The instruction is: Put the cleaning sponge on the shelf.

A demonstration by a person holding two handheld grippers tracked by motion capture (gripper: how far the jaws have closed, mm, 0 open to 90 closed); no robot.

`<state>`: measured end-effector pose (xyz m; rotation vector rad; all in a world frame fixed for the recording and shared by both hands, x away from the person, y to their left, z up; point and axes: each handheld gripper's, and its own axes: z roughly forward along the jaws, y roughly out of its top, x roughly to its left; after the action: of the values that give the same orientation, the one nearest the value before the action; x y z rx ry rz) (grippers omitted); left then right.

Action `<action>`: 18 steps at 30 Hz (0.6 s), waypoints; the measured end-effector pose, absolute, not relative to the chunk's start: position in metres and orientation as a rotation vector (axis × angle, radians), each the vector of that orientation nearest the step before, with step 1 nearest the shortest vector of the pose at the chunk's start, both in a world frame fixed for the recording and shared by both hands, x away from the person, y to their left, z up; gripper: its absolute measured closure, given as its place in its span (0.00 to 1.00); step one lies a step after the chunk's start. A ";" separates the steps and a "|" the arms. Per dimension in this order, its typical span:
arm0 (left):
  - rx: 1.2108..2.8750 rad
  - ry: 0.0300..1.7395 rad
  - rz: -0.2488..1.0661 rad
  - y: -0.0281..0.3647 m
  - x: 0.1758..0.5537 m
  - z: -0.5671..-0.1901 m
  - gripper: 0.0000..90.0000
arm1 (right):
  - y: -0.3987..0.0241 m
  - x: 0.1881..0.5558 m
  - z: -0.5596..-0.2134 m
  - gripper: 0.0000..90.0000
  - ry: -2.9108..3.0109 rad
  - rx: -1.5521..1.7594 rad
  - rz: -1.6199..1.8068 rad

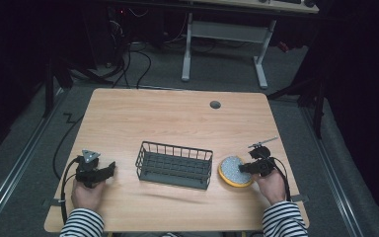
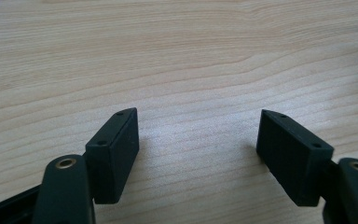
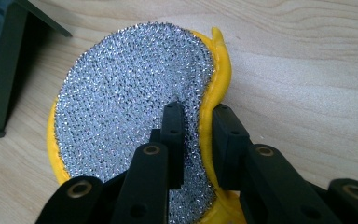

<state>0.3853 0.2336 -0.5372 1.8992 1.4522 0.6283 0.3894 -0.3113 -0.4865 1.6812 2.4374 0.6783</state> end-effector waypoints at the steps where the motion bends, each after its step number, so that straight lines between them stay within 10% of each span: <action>1: 1.900 1.452 0.628 0.234 0.385 -0.537 0.33 | -0.312 0.389 -0.487 0.86 2.435 1.683 0.695; 18: 1.901 1.446 0.617 0.234 0.386 -0.537 0.31 | -0.316 0.382 -0.460 0.86 2.358 1.647 0.809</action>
<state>0.3855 0.2341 -0.5372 1.9008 1.4461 0.6172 0.3818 -0.3162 -0.4604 1.6465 2.3576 0.8089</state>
